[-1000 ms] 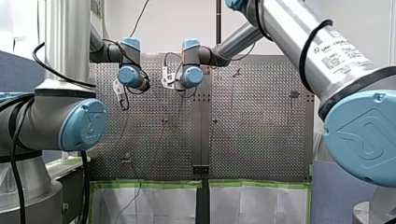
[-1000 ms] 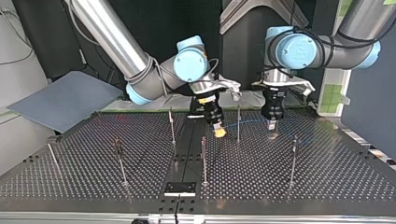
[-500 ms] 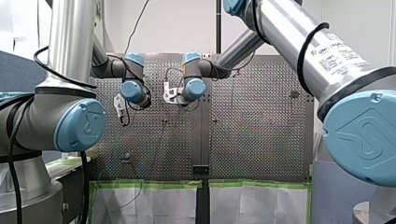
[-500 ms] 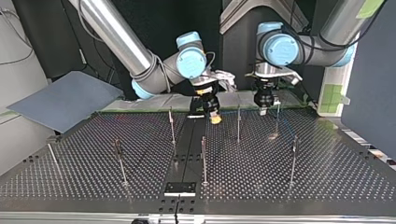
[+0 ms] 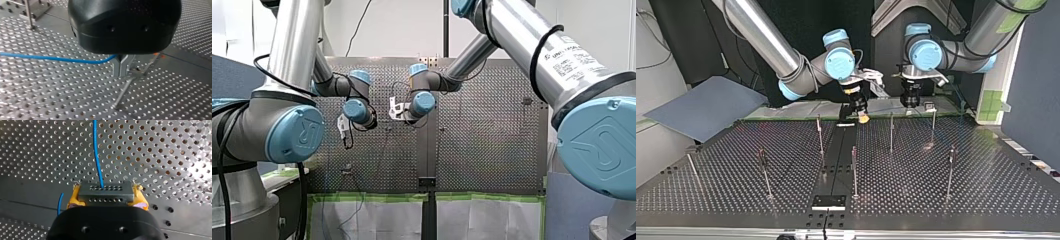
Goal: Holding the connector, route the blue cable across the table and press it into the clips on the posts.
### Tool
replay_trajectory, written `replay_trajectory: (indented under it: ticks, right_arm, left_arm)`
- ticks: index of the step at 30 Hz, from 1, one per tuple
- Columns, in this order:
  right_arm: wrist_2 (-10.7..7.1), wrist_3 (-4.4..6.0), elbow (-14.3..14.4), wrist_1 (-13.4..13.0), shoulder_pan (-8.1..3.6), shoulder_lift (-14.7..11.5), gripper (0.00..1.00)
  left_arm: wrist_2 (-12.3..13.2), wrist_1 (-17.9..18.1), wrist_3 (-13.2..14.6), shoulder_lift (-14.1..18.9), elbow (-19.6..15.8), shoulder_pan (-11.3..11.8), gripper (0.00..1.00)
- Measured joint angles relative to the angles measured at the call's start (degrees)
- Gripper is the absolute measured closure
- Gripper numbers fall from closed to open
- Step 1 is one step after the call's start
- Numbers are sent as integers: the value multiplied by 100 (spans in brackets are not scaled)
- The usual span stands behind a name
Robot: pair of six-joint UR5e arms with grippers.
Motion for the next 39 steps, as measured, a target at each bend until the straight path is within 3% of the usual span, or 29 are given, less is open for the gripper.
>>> replay_trajectory:
  ticks: [7, 18, 28, 33, 39]
  right_arm:
    - [-6, 84, 125, -13, -24, 14, 100]
    - [-46, 207, 160, -44, -126, 160, 100]
    - [-340, 314, 161, -324, -278, 200, 100]
    - [-374, 329, 161, -349, -349, 206, 100]
    - [-420, 343, 161, -360, -454, 213, 100]
  left_arm:
    - [-6, 170, 8, -359, -5, -42, 100]
    - [46, 420, -73, -440, 3, 11, 100]
    - [50, 543, -105, -839, 327, 66, 100]
    - [32, 550, -98, -1010, 492, 157, 100]
    - [194, 578, -108, -1040, 574, 236, 100]
